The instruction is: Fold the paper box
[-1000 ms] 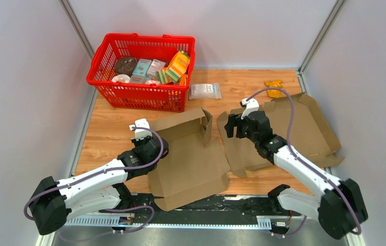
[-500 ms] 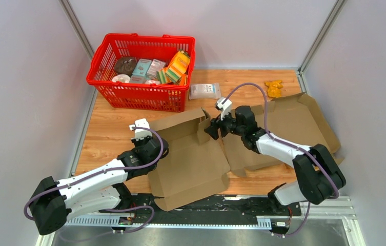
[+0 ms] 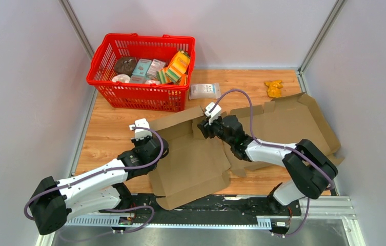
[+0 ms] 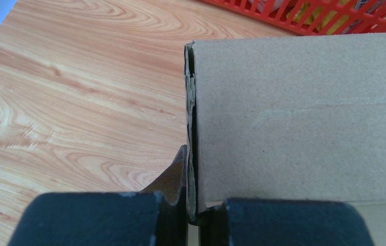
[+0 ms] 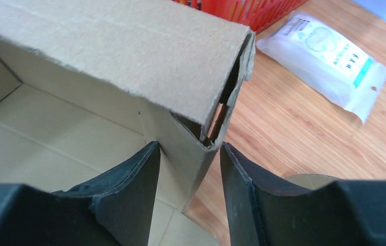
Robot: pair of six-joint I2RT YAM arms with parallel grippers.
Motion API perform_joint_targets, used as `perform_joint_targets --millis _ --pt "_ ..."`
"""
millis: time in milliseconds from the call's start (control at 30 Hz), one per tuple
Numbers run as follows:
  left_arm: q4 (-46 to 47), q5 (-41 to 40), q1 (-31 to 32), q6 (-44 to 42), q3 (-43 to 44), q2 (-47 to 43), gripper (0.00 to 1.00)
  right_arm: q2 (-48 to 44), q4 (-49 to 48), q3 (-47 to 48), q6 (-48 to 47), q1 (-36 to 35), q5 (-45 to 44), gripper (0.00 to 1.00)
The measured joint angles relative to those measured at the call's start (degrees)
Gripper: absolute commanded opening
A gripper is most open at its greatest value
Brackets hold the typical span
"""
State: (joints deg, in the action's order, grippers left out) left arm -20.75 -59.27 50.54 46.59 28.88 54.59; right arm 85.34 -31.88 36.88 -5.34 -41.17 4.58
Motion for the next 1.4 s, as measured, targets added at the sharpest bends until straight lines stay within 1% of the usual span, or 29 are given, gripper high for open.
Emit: perform_joint_targets --millis 100,133,200,233,267,367,433,567,633,667,700,733,800,833,867,967,1033,1067,1100,1133,1167,1200,1267,1367,1400 --pt "0.00 0.09 0.00 0.00 0.00 0.09 0.00 1.46 -2.05 0.02 -0.20 -1.62 -6.38 0.35" --pt "0.00 0.11 0.00 0.00 0.00 0.11 0.00 1.92 -2.73 0.02 -0.26 -2.08 -8.35 0.22" --pt "0.02 0.22 0.00 0.00 0.00 0.17 0.00 2.58 -3.69 0.02 -0.28 -2.71 -11.41 0.10" --pt "0.04 0.28 0.00 0.00 0.00 0.17 0.00 2.99 -3.98 0.20 0.31 -3.02 -12.79 0.02" --pt "0.04 0.31 0.00 0.02 0.00 0.20 0.00 3.63 -4.07 0.74 1.01 -3.34 -14.40 0.00" --pt "0.20 0.35 0.00 0.07 0.00 0.52 0.00 6.34 -4.31 3.39 2.62 -5.18 -20.41 0.00" --pt "0.17 0.04 -0.09 0.28 0.02 0.66 0.00 7.98 -5.16 4.37 2.56 -7.39 -26.49 0.00" --pt "-0.37 -0.24 -0.39 0.74 0.00 0.66 0.00 12.66 -12.20 4.44 0.61 -13.42 -41.77 0.00" --pt "-0.48 -0.63 -0.46 1.05 0.02 0.66 0.00 14.60 -15.89 4.44 -0.83 -15.41 -46.97 0.00" --pt "-0.50 -0.81 -0.46 1.11 0.02 0.66 0.00 15.17 -17.14 4.44 -1.20 -16.00 -48.63 0.04" --pt "-0.48 -0.94 -0.48 1.18 0.02 0.66 0.00 15.34 -17.70 4.42 -1.18 -16.35 -49.62 0.12" --pt "-0.44 -1.05 -0.48 1.29 0.02 0.66 0.00 15.26 -17.70 4.39 -1.05 -16.52 -49.77 0.27" --pt "-0.39 -1.20 -0.44 1.29 0.02 0.63 0.00 14.27 -16.24 4.28 -0.81 -16.39 -49.05 0.47" --pt "-0.37 -1.07 -0.37 1.07 0.02 0.61 0.00 13.35 -14.34 4.20 -0.70 -16.24 -48.70 0.60" --pt "-0.44 -0.90 -0.28 1.03 0.02 0.61 0.00 12.09 -12.28 4.09 -0.44 -16.15 -47.60 0.66" --pt "-0.42 -0.15 -0.13 0.90 0.02 0.61 0.00 6.64 -3.41 3.85 1.68 -16.15 -44.68 0.73" --pt "-0.42 0.13 -0.04 0.87 0.02 0.50 0.10 1.29 5.18 3.76 4.76 -16.22 -43.01 0.79" --pt "-0.42 0.26 -0.04 0.83 0.02 0.31 0.20 -1.90 9.94 3.63 7.10 -16.35 -42.34 0.81" --pt "-0.37 0.44 -0.04 0.59 0.00 -0.02 0.27 -4.92 14.40 3.52 9.38 -16.41 -41.81 0.87" --pt "-0.35 0.50 -0.04 0.22 0.00 -0.52 0.33 -7.72 18.43 3.37 11.34 -16.41 -41.27 0.90" --pt "-0.02 0.63 -0.04 0.04 -0.13 -1.31 0.37 -10.93 22.75 2.99 13.81 -16.46 -40.33 0.91" --pt "0.24 0.70 -0.04 -0.11 -0.26 -2.21 0.45 -14.49 27.67 2.45 16.46 -16.44 -39.34 0.91" --pt "0.57 0.92 -0.04 -0.26 -0.70 -4.83 0.55 -20.04 35.71 1.88 20.35 -16.22 -36.35 0.91" --pt "0.00 2.36 0.00 0.42 -1.40 -9.22 0.58 -25.24 46.10 1.40 25.57 -15.56 -29.29 0.91" --pt "-0.68 3.13 0.00 0.68 -1.40 -10.36 0.59 -25.73 47.95 1.38 26.84 -15.34 -27.96 0.92"
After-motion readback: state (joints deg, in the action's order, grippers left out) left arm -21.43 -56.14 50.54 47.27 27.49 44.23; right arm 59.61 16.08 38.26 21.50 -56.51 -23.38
